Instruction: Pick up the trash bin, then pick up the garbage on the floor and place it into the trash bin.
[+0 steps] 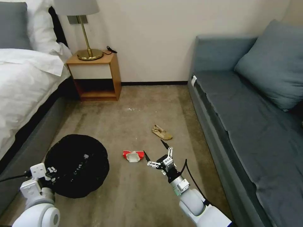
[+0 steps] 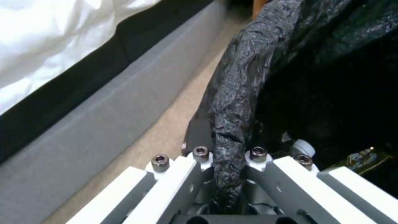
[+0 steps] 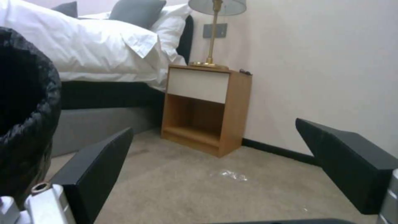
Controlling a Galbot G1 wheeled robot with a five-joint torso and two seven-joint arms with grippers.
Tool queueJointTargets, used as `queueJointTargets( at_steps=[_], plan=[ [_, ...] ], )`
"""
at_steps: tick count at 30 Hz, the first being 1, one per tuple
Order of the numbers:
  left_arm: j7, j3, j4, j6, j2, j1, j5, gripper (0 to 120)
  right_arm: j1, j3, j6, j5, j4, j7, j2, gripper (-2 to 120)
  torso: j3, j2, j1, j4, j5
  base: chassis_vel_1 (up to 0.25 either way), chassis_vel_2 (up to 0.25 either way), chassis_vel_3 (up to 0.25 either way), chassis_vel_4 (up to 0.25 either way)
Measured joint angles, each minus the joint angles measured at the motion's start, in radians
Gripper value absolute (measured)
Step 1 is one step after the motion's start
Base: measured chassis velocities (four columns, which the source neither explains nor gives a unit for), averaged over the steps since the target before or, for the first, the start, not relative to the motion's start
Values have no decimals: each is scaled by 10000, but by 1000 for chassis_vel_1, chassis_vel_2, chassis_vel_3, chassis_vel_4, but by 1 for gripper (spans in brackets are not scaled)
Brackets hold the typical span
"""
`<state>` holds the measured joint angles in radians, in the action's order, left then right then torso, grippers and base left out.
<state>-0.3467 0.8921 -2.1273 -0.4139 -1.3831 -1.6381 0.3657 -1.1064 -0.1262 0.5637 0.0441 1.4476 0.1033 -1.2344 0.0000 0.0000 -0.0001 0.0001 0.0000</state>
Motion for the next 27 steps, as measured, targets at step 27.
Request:
queueJointTargets(
  at_steps=[27],
  plan=[
    [1, 70, 480, -70, 141, 475, 127, 3, 1186, -1539, -955, 853, -814, 174, 151, 100, 2, -1, 3, -2, 0, -115, 114, 114, -120]
  ],
)
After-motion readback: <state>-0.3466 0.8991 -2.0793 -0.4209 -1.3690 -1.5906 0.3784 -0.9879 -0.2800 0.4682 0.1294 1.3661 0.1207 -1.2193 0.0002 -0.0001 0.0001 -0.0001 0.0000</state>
